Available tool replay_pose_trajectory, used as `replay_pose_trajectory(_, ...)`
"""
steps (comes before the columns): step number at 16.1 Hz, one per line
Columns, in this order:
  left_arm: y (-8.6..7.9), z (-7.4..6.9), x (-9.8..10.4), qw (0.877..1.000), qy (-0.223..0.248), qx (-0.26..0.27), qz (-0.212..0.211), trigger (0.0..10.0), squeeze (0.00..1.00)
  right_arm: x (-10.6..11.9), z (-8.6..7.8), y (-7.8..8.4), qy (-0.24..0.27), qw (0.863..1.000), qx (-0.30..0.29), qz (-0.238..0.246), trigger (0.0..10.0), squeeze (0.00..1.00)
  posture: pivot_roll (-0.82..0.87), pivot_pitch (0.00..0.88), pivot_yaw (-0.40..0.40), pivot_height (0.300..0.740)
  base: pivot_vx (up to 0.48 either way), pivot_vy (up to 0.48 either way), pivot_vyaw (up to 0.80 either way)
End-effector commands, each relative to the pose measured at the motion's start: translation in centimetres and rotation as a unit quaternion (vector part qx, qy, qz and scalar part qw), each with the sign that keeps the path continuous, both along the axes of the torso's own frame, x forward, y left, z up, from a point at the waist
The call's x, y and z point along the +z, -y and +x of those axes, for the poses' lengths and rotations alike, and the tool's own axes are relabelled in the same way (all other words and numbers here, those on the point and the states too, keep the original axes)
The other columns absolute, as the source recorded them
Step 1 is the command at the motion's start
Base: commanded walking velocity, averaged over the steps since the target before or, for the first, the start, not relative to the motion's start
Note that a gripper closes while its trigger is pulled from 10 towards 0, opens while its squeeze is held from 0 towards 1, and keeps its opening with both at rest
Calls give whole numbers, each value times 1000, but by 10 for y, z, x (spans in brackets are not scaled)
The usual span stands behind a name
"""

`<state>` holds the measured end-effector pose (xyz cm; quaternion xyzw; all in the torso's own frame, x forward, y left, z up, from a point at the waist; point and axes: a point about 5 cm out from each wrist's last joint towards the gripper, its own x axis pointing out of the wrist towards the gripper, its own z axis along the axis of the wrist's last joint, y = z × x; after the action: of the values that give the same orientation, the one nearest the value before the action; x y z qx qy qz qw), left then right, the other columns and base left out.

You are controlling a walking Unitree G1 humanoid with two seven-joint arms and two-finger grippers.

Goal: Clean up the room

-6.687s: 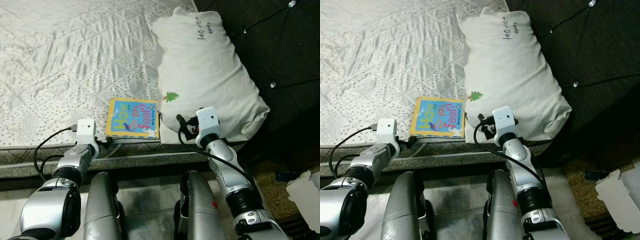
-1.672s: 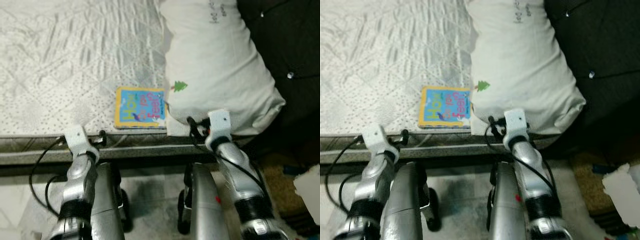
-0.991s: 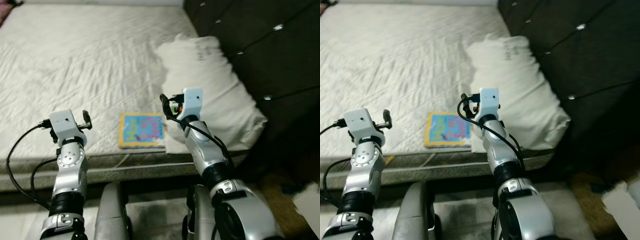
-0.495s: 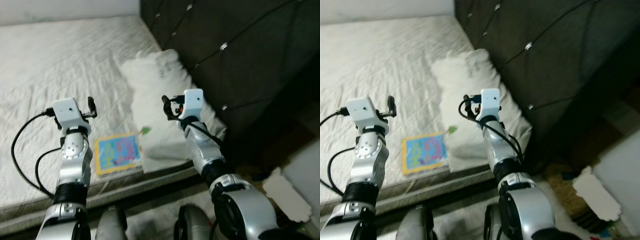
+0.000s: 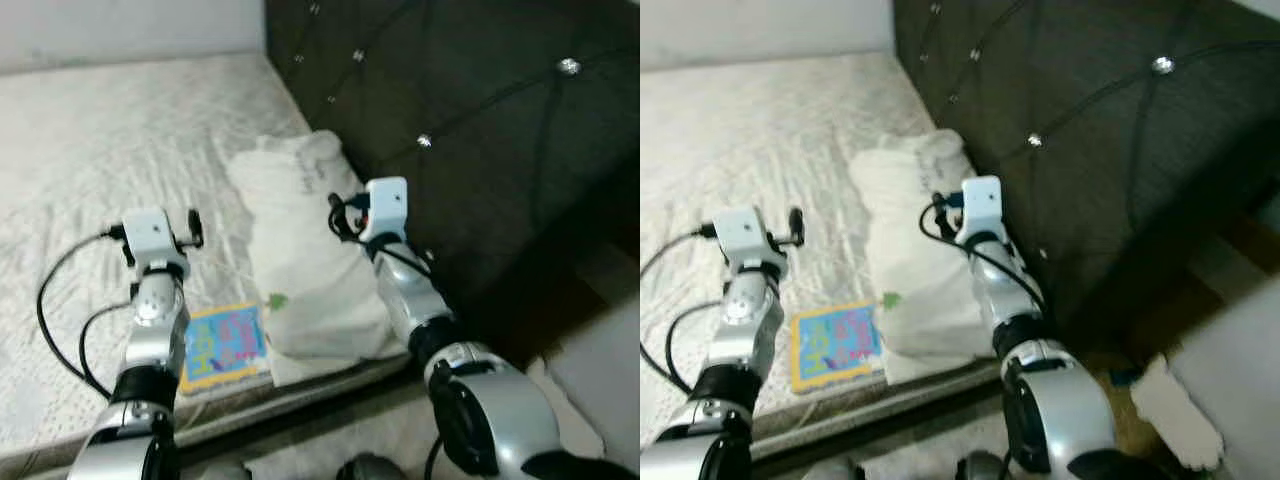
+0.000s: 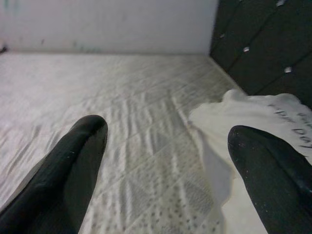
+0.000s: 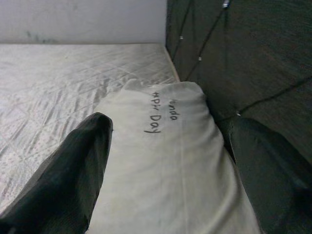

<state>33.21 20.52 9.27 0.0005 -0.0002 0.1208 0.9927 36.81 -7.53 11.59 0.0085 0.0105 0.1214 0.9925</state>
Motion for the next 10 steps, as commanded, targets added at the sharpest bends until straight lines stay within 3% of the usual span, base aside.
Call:
replay_pose_trajectory(1, -1, -2, -7, 1000, -15, -6, -10, 10000, 0, -8, -4, -1, -11, 1000, 1, -5, 10000, 0, 93, 0, -14, 740, 0, 0, 0)
replay_pose_trajectory(7, -4, -2, -13, 999, -25, 20, -10, 10000, 0, -6, -3, -4, -4, 1000, 8, 0, 10000, 0, 94, 0, -33, 740, 0, 0, 0)
replay_pose_trajectory(9, -5, 0, -10, 999, -17, 31, -36, 10000, 0, -3, -2, -3, 5, 1000, 4, -1, 10000, 0, 82, 0, -26, 740, 0, 0, 0)
replay_pose_trajectory(10, -4, 3, -5, 999, -9, 25, -33, 10000, 0, 0, -1, -3, 11, 1000, 4, -11, 10000, 0, 83, 0, -26, 740, 0, 0, 800)
